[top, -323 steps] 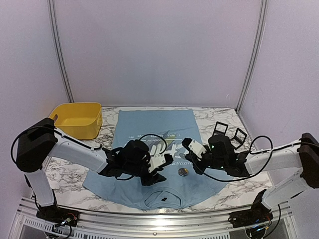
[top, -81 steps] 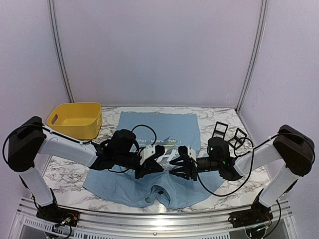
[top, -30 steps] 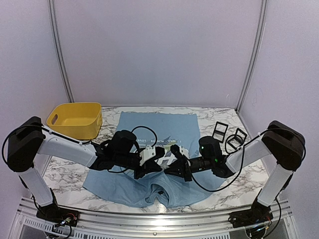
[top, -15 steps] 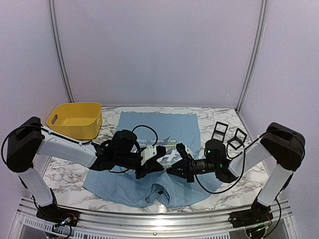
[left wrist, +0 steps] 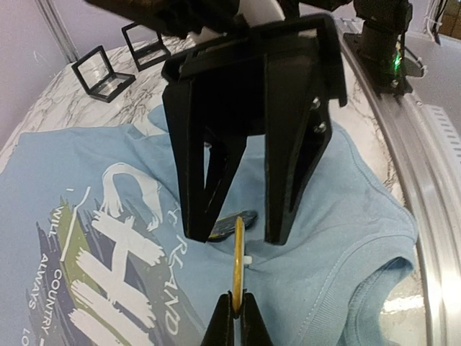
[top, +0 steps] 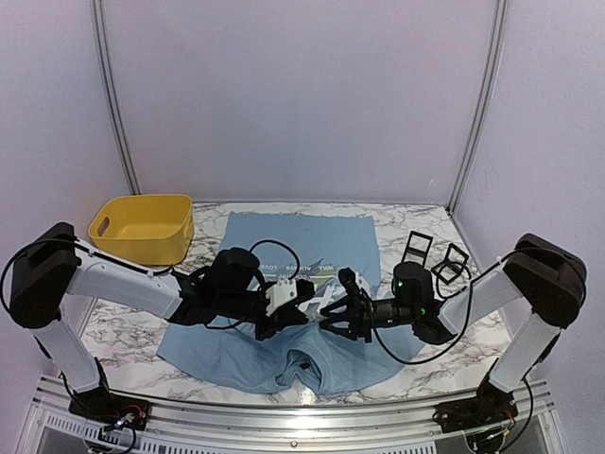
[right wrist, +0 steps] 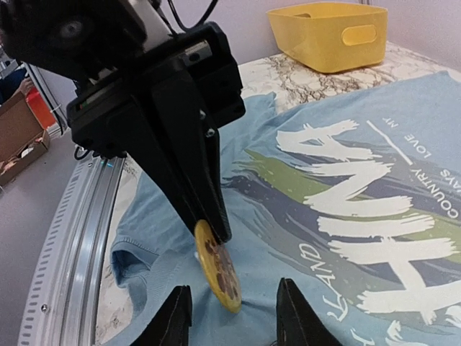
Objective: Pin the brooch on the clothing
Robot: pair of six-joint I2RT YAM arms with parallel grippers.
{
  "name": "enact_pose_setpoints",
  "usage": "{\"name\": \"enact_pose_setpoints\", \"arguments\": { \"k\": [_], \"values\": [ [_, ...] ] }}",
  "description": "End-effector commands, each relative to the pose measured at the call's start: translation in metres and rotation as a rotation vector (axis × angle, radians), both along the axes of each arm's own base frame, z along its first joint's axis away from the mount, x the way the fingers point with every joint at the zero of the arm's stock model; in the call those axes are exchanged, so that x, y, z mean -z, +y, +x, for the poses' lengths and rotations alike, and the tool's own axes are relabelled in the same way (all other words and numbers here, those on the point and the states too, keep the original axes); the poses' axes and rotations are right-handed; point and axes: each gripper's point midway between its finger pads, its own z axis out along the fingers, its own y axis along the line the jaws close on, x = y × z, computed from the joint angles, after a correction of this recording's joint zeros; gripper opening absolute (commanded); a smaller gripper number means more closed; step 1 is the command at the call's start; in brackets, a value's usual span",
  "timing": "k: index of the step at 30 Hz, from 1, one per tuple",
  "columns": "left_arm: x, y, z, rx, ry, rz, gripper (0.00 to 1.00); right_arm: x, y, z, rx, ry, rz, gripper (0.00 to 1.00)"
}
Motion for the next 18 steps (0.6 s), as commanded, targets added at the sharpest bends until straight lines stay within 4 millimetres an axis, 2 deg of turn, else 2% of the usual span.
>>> {"name": "enact_pose_setpoints", "arguments": {
  "k": [1, 9, 13, 18],
  "values": [
    [0.015, 0.01, 0.006, -0.038, -0.137, 0.096, 0.0, -0.015, -0.009, 0.004, 0.024, -0.106, -0.036, 0.37],
    [0.054, 0.012, 0.004, 0.004, -0.523, 0.363, 0.0, -0.026, -0.036, 0.041, 0.282, -0.196, -0.142, 0.4],
    [0.065, 0.018, 0.004, 0.029, -0.587, 0.43, 0.0, -0.022, -0.046, 0.059, 0.396, -0.186, -0.196, 0.4],
    [0.097, 0.032, -0.01, 0.143, -0.676, 0.577, 0.0, -0.008, -0.062, 0.081, 0.549, -0.11, -0.304, 0.4]
  ]
}}
